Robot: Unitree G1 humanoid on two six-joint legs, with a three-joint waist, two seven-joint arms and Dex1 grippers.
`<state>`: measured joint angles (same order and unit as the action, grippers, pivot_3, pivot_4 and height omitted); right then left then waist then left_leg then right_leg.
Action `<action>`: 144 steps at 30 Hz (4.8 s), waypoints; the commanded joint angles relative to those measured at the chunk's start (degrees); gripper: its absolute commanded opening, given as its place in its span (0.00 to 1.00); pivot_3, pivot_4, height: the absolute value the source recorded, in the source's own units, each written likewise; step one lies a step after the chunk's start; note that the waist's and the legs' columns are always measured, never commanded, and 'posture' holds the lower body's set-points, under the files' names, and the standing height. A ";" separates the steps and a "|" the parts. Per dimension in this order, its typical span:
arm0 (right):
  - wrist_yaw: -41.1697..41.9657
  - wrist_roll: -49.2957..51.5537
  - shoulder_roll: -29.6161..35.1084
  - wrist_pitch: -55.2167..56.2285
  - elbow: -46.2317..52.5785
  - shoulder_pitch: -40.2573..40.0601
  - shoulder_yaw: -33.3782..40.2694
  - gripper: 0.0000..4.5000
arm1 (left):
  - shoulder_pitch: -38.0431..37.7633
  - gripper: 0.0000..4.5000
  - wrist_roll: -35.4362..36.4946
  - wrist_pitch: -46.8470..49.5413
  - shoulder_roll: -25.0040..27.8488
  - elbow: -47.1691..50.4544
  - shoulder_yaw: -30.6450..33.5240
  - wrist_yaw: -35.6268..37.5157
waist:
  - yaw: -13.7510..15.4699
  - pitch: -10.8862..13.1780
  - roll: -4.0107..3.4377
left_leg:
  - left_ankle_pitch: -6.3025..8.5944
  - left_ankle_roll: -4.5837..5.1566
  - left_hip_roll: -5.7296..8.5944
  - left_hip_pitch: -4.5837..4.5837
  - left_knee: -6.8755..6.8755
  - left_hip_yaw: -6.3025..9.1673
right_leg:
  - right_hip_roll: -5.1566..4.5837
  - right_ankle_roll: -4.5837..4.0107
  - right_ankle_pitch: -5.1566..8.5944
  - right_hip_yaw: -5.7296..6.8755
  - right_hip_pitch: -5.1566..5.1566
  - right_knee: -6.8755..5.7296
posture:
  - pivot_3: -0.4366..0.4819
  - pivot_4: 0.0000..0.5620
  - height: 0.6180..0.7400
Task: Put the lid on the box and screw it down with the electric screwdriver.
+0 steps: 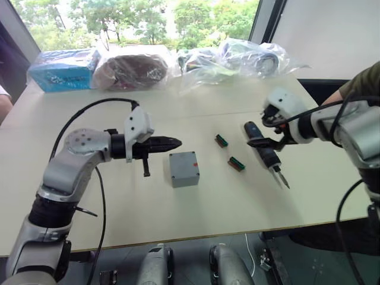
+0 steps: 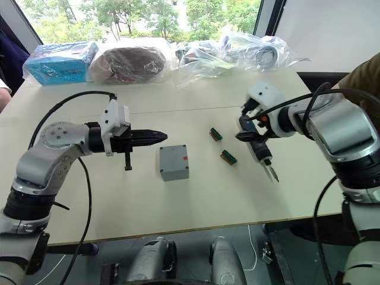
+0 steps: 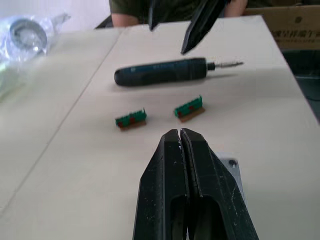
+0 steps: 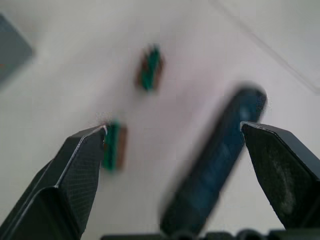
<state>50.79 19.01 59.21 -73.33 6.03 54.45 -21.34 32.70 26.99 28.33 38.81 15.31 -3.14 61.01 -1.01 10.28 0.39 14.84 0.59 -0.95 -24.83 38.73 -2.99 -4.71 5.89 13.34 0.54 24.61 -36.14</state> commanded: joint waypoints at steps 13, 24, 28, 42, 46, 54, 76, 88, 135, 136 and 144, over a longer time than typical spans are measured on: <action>14.28 -13.23 -13.10 4.59 -44.60 16.82 -19.36 1.00 | 0.43 0.00 3.00 0.07 -1.08 5.78 1.50 -1.79 | 0.33 0.02 -0.02 | 0.00 0.00 0.01 -0.03 0.03 -0.05 | 0.03 0.02 -0.01 -0.04 0.03 -0.03 | 0.48 0.27 1.00; 17.12 -21.60 -22.30 12.73 -60.48 19.51 -19.10 0.71 | -2.14 0.00 3.02 -0.20 -0.98 7.99 1.46 -3.78 | 0.17 0.01 -0.02 | 0.00 -0.01 0.02 -0.03 0.07 -0.04 | 0.04 0.02 -0.01 -0.03 0.02 -0.08 | 0.48 0.27 1.00; 16.87 -23.64 -23.38 13.56 -62.69 21.20 -17.04 0.44 | -4.25 0.00 1.95 -0.36 0.18 8.55 0.68 -3.65 | -0.06 0.01 -0.02 | 0.00 -0.01 0.01 -0.01 0.06 -0.04 | 0.06 0.02 -0.01 -0.03 0.02 -0.09 | 0.48 0.27 1.00; -2.64 -11.15 -31.74 12.48 -15.45 13.87 22.02 0.42 | -6.10 0.00 -4.81 -6.54 0.20 -2.98 -3.45 -0.53 | 0.11 0.22 -0.39 | -0.03 -0.04 -0.03 -0.23 -0.10 -0.08 | 0.12 0.02 -0.01 -0.09 0.42 -0.19 | 0.48 0.27 1.00; -12.17 -6.96 -41.36 17.08 -1.96 6.48 30.21 0.42 | -5.98 0.00 -5.88 -6.96 -0.84 -4.71 -4.66 -0.45 | 0.85 0.17 -0.29 | -0.08 -0.14 0.01 -0.25 -0.09 -0.12 | 0.03 0.02 -0.01 0.07 0.27 -0.15 | 0.48 0.27 1.00; -14.92 -1.73 -50.61 33.73 13.89 -11.06 26.39 0.42 | -6.06 0.00 -8.81 -9.18 -2.57 -8.62 -6.75 -0.13 | 1.45 0.17 -0.29 | -0.06 -0.11 0.15 -0.33 0.21 -0.02 | 0.02 0.02 -0.05 0.01 0.07 -0.09 | 0.48 0.27 1.00; -22.36 -2.84 -51.76 48.71 14.08 -25.11 19.10 0.42 | -4.07 0.00 -12.90 -9.52 -5.00 -12.87 -8.14 0.56 | 0.34 0.16 -0.28 | -0.07 -0.11 0.08 -0.28 0.20 0.07 | 0.12 0.03 -0.04 0.03 0.06 -0.13 | 0.48 0.27 1.00; -22.47 -1.99 -51.31 50.58 13.63 -25.89 17.18 0.42 | -4.02 0.00 -13.27 -9.53 -4.80 -12.94 -7.72 1.19 | 0.34 0.16 -0.28 | -0.06 -0.11 0.07 -0.27 0.20 0.11 | 0.12 0.03 -0.04 0.02 0.06 -0.13 | 0.48 0.27 1.00; -26.19 -3.61 -49.19 36.70 6.49 -30.69 11.98 0.42 | -4.48 0.00 -15.13 -10.03 -4.72 -12.90 -9.00 1.05 | 0.23 -0.96 0.20 | -0.02 -0.05 -0.03 0.68 -0.03 0.14 | 0.14 -0.15 0.09 -0.08 -0.69 -0.08 | 0.48 0.27 1.00; -26.25 -3.79 -49.10 36.69 6.39 -30.74 11.81 0.42 | -4.56 0.00 -15.17 -10.03 -4.71 -12.84 -9.05 1.04 | 0.27 -0.99 0.22 | -0.02 -0.05 -0.03 0.77 -0.07 0.14 | 0.13 -0.20 0.11 -0.09 -0.77 -0.06 | 0.48 0.27 1.00; -26.18 -4.66 -48.44 37.10 6.49 -31.90 10.32 0.42 | -4.79 0.00 -15.61 -10.06 -4.81 -12.96 -9.14 1.02 | 0.22 -1.21 0.31 | -0.01 -0.06 -0.04 1.50 -0.62 0.11 | 0.01 -0.32 0.21 -0.12 -1.32 0.17 | 0.48 0.27 1.00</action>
<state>24.18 15.83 9.75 -32.10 16.70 26.63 -7.11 27.82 11.73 18.92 33.65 2.22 -12.32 62.02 -0.79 9.07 0.70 14.83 0.53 -0.99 -23.32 38.10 -2.88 -4.70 5.56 13.56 0.42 23.29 -35.98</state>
